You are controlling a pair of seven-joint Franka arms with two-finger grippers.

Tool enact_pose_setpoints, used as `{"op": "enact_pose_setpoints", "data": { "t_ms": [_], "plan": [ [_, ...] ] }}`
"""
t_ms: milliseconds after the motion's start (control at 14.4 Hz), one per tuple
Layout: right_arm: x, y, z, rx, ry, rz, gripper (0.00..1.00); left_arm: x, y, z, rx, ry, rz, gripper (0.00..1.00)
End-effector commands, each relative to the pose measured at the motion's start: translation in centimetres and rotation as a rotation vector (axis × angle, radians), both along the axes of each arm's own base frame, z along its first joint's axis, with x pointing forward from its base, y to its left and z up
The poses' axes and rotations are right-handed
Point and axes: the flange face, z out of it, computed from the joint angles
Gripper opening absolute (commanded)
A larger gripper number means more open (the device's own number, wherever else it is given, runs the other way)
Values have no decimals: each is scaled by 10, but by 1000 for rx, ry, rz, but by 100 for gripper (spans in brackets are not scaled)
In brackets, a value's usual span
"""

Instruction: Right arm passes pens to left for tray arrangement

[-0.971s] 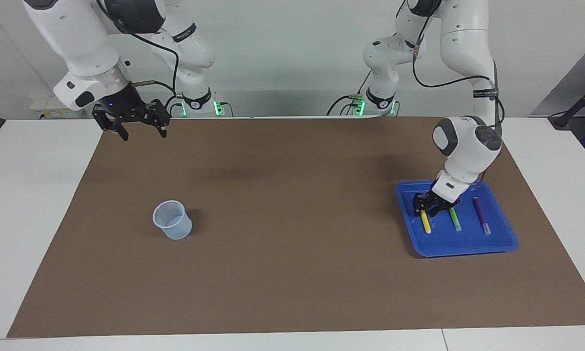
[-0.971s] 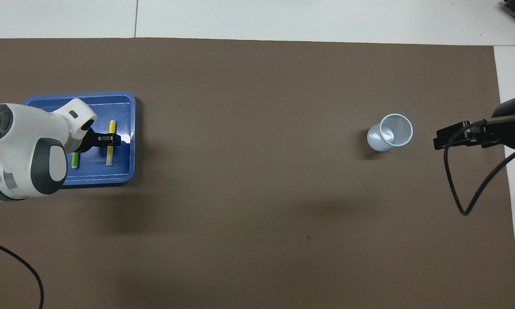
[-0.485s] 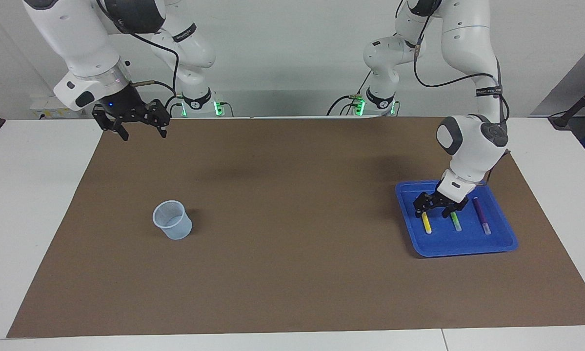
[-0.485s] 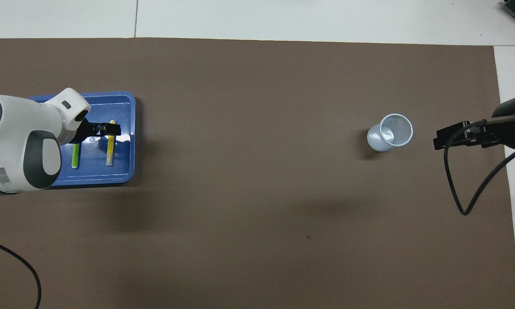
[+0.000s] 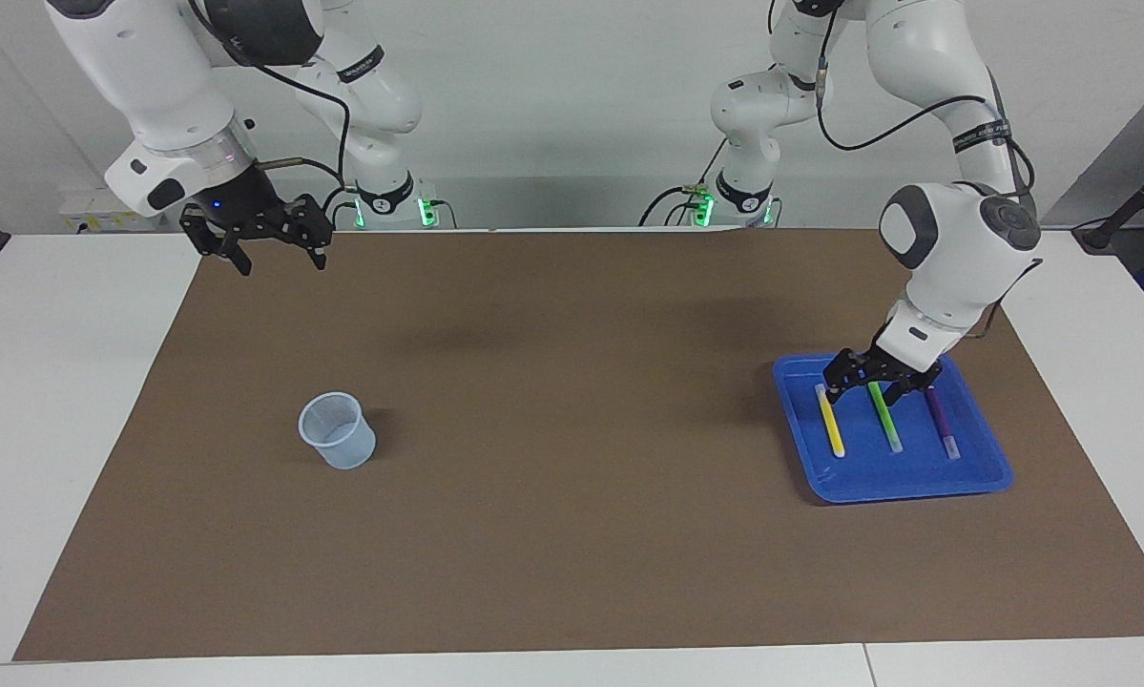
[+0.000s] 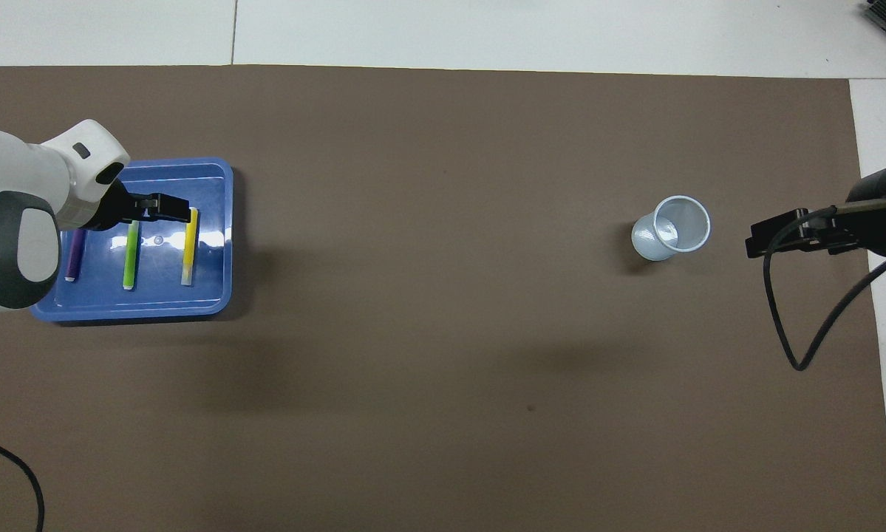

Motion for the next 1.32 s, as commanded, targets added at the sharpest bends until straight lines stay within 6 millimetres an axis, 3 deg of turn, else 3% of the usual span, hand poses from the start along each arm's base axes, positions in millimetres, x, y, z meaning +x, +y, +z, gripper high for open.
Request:
{"op": "enact_pose_setpoints", "data": {
  "t_ms": [0, 277, 555, 832, 1248],
  "plan": [
    [-7, 0, 2, -21, 2, 12, 100, -5, -2, 24, 26, 18, 4, 100],
    [-7, -1, 1, -21, 4, 10, 100, -13, -3, 66, 36, 47, -2, 100],
    [-7, -1, 1, -21, 4, 10, 100, -15, 0, 76, 38, 55, -1, 100],
    [-8, 0, 1, -21, 4, 12, 100, -27, -2, 99, 49, 42, -3, 100],
    [-8, 0, 1, -21, 5, 12, 100, -57, -8, 138, 75, 58, -9, 100]
  ]
}}
